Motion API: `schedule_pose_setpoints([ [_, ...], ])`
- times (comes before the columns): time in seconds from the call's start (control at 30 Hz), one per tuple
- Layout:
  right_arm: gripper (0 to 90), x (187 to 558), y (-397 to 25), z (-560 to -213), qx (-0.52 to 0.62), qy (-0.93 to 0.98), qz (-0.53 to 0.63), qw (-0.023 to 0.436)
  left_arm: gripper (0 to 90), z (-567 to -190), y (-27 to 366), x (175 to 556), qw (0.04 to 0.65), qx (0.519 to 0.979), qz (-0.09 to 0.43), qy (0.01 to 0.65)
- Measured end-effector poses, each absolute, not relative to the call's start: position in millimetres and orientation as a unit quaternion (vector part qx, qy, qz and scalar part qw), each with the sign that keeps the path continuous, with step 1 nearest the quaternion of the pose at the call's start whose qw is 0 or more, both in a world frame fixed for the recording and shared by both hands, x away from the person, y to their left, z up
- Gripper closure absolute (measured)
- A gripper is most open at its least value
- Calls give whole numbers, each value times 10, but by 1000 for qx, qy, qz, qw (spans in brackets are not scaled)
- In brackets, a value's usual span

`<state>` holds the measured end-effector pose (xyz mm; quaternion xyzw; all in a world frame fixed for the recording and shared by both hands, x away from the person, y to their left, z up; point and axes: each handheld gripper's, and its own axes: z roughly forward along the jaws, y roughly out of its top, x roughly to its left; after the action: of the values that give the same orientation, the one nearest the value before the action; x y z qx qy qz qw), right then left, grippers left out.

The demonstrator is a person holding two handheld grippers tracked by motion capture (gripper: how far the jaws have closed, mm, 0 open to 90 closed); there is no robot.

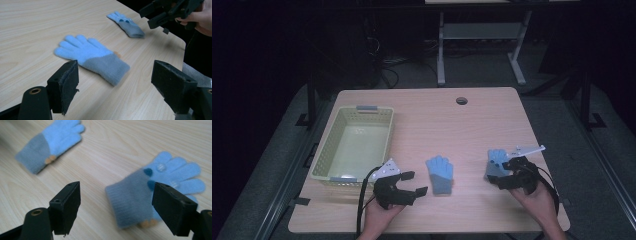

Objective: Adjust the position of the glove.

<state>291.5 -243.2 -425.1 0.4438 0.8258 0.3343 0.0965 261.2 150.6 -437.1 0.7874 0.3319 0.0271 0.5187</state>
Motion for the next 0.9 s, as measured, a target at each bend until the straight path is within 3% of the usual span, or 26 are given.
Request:
schedule_pose_setpoints([
  [0.27,246,3088,-2490,-4172,454,826,321,89,218,-4380,1505,2613,517,789,27,331],
  [0.47,321,3232,-2484,-4144,456,830,312,82,222,-4354,1535,2608,522,782,36,338],
  [0.9,382,3429,-2504,-4281,475,835,269,72,224,-4352,1552,2606,528,779,27,338],
])
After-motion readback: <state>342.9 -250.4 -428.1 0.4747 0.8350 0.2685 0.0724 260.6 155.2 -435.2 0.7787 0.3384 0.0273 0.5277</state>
